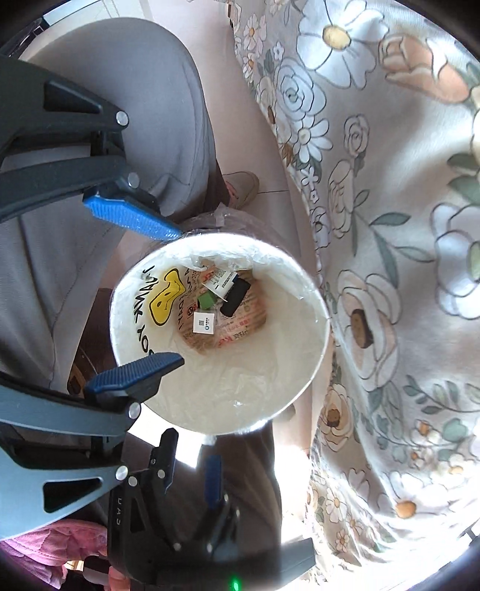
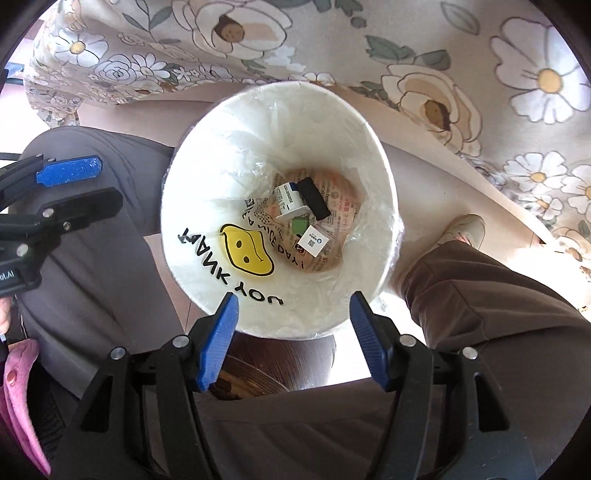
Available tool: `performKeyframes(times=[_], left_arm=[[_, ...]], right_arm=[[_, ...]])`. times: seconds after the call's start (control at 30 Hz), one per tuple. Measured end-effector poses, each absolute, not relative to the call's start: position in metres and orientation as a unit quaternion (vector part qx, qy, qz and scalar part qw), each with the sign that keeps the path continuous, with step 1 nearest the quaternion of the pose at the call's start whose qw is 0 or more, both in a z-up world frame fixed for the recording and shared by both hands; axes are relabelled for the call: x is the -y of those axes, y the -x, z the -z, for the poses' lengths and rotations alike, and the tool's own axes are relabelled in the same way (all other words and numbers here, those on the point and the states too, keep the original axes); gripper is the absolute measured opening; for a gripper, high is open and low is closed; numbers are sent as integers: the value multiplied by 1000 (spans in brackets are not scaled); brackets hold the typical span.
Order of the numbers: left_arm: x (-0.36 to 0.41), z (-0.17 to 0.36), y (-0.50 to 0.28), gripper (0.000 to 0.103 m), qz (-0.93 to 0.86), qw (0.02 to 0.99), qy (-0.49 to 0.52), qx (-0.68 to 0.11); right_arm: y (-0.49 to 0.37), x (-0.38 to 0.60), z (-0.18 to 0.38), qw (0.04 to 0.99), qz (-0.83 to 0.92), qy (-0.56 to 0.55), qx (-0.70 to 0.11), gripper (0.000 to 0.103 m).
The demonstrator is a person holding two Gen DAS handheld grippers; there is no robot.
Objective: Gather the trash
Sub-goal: 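Raise both open tools from the bin and move toward the bed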
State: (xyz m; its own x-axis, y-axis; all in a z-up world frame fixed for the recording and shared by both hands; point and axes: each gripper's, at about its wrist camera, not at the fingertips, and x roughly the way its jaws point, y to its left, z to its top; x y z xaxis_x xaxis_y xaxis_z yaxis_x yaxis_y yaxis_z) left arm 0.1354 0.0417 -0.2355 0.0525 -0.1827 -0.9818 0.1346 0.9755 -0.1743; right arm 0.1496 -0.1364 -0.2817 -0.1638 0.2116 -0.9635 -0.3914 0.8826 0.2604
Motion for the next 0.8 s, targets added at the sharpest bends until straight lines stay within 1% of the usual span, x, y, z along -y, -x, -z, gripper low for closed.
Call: performKeyframes(times=[0.07,0.23,0.3,0.4,0.7,0.8], left_arm=[[-45,220,-133,67,111,735,26,-668],[-40,171,-131,73,114,773,22,-623],[-36,151,-131,78,115,790,15,-602],[-31,126,-133,82,121,808,10,-577],[-22,53,-149,85,118,854,-15,-507],[-23,36,-158,86,115,863,-15,-491]], right_arm=[[-147,142,266,654,-234,59,-717,63],[-142,153,223,688,-230,56,-686,63],[-141,155,201,706,-229,61,-668,63],[-137,156,168,731,-233,62,-639,63],[-146,167,74,791,-232,58,-563,63],[-153,173,47,812,-224,64,-535,68]])
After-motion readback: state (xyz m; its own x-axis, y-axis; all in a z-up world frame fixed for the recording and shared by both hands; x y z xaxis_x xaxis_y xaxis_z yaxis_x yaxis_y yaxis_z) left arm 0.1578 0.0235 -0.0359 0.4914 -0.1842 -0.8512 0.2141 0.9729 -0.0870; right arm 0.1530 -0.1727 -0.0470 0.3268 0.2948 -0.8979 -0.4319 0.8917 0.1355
